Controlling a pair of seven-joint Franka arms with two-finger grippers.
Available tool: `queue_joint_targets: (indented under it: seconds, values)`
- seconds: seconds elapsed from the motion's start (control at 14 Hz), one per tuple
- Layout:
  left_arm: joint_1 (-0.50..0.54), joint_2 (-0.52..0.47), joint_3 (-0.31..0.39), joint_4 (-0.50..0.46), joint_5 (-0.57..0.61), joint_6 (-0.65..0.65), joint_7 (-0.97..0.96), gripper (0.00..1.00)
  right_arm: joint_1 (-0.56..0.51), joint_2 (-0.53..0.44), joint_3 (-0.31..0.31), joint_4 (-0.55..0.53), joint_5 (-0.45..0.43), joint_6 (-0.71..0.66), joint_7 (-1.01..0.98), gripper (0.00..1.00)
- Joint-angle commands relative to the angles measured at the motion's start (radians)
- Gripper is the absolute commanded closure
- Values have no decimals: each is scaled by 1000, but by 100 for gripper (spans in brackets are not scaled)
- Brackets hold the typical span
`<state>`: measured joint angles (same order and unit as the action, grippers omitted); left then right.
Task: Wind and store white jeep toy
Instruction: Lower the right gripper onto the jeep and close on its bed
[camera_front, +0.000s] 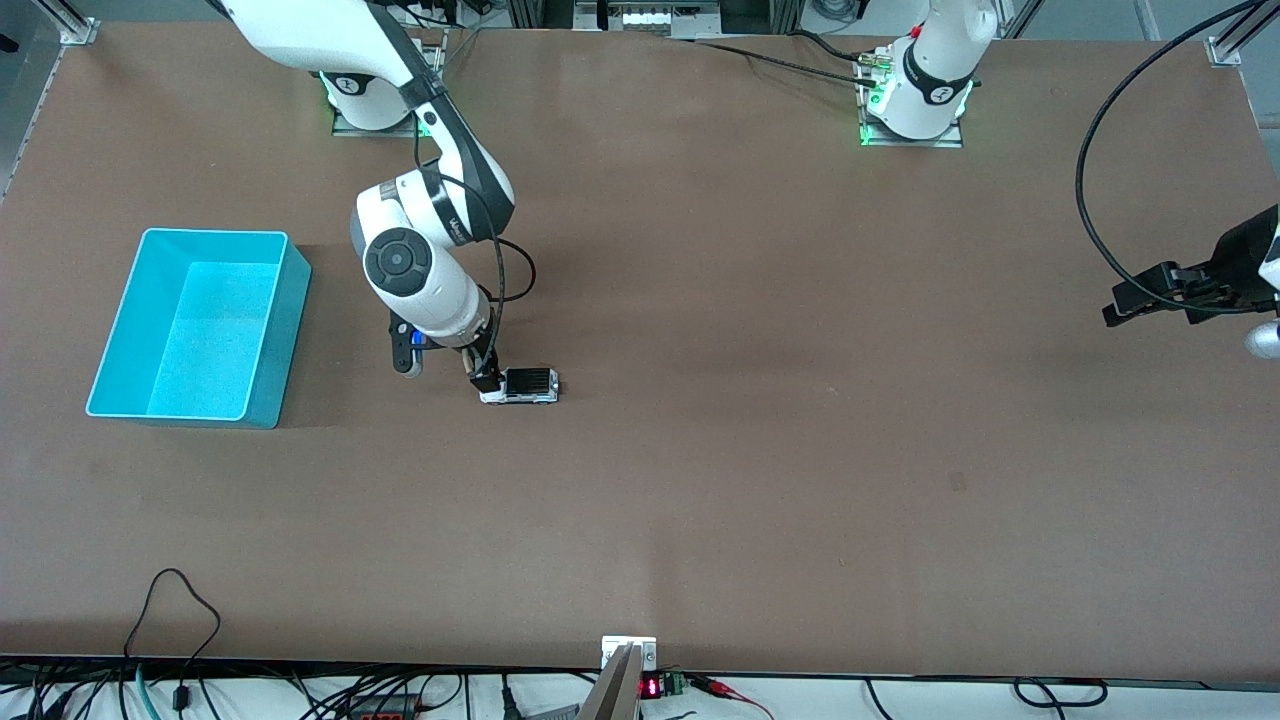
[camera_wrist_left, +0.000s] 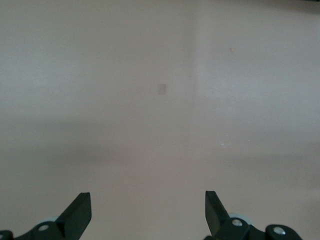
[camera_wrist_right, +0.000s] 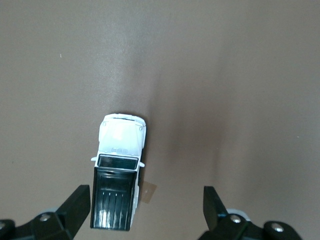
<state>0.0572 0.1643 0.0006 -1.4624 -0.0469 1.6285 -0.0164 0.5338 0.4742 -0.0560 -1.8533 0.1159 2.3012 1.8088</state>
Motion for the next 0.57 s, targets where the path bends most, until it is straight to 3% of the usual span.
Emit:
queue_joint_targets:
  seconds: [0.0, 0.29, 0.5]
  values:
    - [-19, -5, -2, 5, 55, -19, -10, 0, 9, 44, -5, 37, 2, 24, 24, 0]
    - [-7, -5, 6, 5, -27, -18, -13, 0, 9, 70, -5, 51, 8, 46, 26, 0]
    - [-7, -5, 5, 1, -16, -18, -4, 0, 11, 107, -5, 80, 1, 52, 88, 0]
